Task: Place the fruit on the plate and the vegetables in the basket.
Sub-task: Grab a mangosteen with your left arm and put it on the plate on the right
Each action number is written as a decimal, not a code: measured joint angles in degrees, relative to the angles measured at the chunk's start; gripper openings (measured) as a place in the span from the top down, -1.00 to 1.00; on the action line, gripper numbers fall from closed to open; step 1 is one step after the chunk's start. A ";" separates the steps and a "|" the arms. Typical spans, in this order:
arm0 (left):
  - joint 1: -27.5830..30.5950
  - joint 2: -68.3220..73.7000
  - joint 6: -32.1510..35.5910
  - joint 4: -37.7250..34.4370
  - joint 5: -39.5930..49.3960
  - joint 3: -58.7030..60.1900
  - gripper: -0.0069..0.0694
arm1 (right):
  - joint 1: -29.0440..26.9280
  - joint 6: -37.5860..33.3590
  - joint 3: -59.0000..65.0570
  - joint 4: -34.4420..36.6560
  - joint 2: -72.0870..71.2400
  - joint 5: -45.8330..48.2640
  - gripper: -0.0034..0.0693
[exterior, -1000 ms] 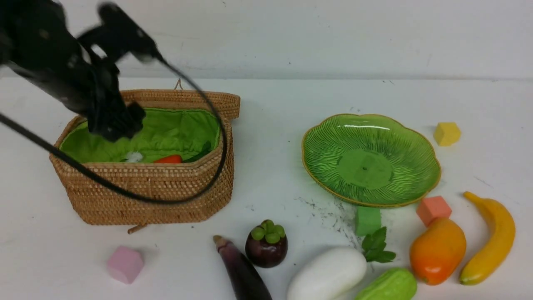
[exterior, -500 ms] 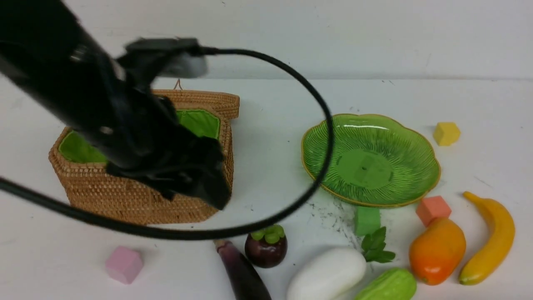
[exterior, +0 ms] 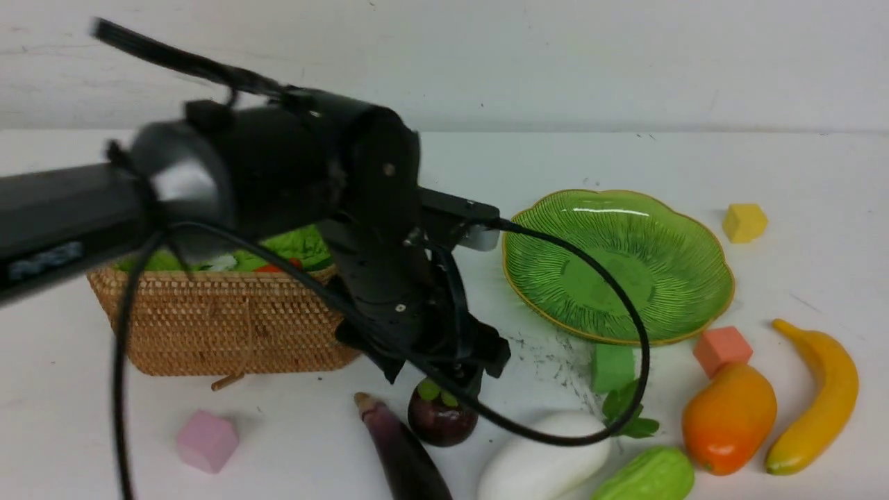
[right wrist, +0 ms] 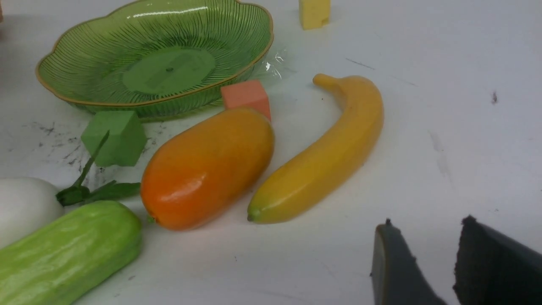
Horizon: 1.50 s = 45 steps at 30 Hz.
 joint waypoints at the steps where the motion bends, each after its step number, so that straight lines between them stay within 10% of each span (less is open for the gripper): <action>1: -0.15 1.11 -0.67 1.03 -0.08 -0.74 -0.76 | 0.00 0.00 0.00 0.00 0.00 0.00 0.24; 45: -0.23 9.04 -2.35 -0.32 -1.96 -7.27 -0.60 | 0.00 0.00 0.00 0.00 0.00 0.00 0.24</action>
